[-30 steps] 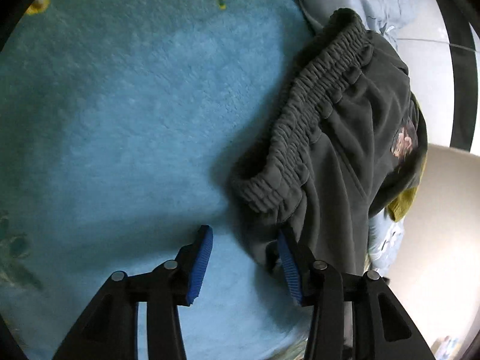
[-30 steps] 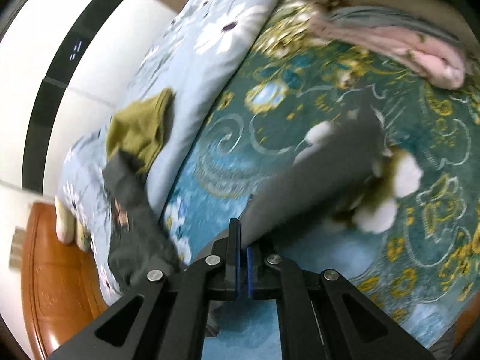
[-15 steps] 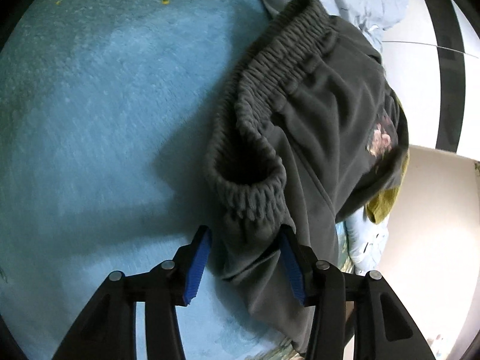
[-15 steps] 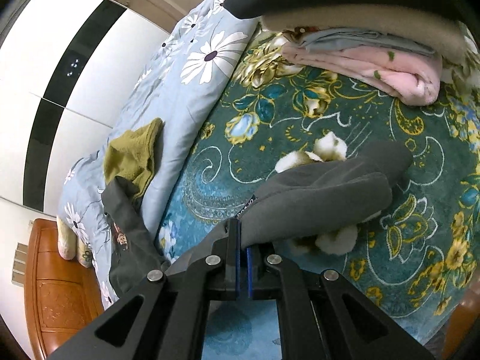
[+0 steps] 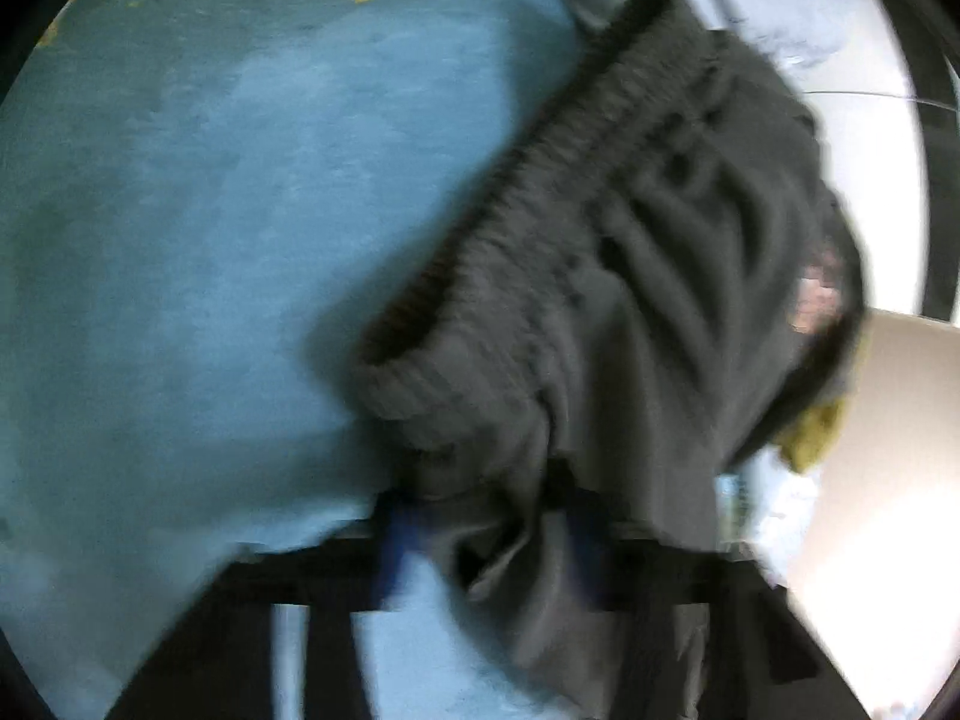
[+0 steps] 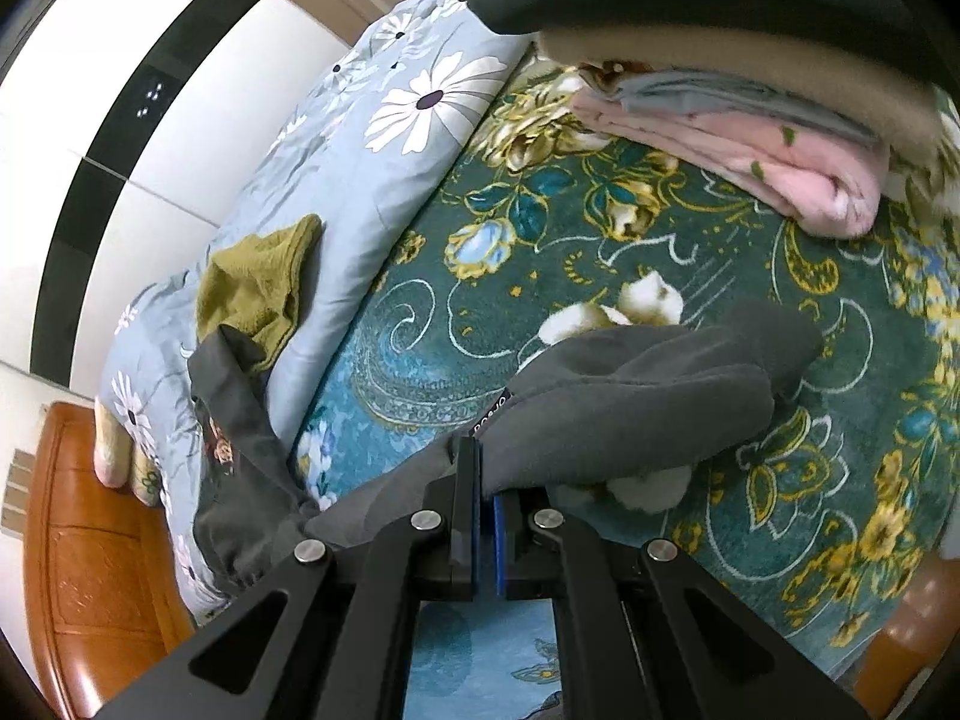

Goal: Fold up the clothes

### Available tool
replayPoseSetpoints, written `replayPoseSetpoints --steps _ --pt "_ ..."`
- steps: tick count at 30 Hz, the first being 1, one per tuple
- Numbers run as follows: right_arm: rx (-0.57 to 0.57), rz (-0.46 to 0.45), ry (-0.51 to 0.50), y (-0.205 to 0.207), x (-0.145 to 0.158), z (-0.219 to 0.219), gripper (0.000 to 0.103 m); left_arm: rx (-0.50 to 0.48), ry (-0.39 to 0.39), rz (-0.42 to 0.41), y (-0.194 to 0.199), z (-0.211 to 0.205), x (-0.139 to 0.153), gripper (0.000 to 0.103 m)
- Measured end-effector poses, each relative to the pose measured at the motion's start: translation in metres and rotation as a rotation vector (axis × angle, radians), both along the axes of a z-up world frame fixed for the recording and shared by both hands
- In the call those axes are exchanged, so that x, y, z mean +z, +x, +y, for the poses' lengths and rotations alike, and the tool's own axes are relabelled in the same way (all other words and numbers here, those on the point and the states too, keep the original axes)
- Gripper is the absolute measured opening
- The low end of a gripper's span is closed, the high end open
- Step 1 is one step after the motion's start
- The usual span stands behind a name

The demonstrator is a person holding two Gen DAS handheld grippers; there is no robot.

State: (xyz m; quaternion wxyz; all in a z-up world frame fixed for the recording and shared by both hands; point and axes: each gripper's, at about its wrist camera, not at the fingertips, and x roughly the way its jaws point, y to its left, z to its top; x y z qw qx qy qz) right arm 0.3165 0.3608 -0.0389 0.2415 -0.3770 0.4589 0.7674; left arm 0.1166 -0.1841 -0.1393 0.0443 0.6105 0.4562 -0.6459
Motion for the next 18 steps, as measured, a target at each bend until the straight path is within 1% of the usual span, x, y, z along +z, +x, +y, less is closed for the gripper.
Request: replayPoseSetpoints --steps 1,2,4,6,7,10,13,14,15,16,17,18 --pt "0.008 -0.006 0.01 -0.001 0.0 -0.001 0.003 -0.007 -0.019 0.023 -0.001 -0.002 0.011 0.021" --pt "0.016 -0.012 0.02 -0.002 0.0 -0.002 0.003 -0.015 -0.038 0.045 -0.001 -0.003 0.022 0.018" --pt "0.028 -0.028 0.029 -0.002 -0.002 -0.005 0.003 -0.029 -0.077 0.09 -0.003 -0.007 0.044 0.016" --pt "0.044 -0.031 0.029 -0.002 -0.002 -0.007 0.003 -0.032 -0.098 0.164 0.0 -0.02 0.074 0.015" --pt "0.052 -0.029 0.032 -0.002 -0.001 -0.009 0.003 -0.036 -0.117 0.196 0.008 -0.03 0.086 0.015" --pt "0.104 0.029 0.043 -0.005 0.015 -0.02 0.003 -0.049 -0.19 0.285 0.044 -0.065 0.117 0.015" --pt "0.19 0.14 0.058 -0.004 0.038 -0.044 0.003 -0.063 -0.262 0.374 0.08 -0.1 0.147 0.015" --pt "0.23 0.144 0.05 -0.004 0.036 -0.053 0.003 -0.067 -0.286 0.404 0.092 -0.112 0.158 0.015" --pt "0.272 0.141 0.039 -0.005 0.034 -0.063 0.003 -0.079 -0.316 0.396 0.107 -0.123 0.152 0.015" --pt "0.315 0.138 0.028 -0.006 0.031 -0.072 0.003 -0.084 -0.328 0.353 0.119 -0.129 0.134 0.015" --pt "0.353 0.095 0.003 -0.008 0.02 -0.081 0.003 -0.086 -0.332 0.302 0.129 -0.133 0.113 0.015" --pt "0.374 0.05 -0.016 -0.011 0.008 -0.087 0.003 -0.069 -0.314 0.246 0.138 -0.14 0.091 0.015"
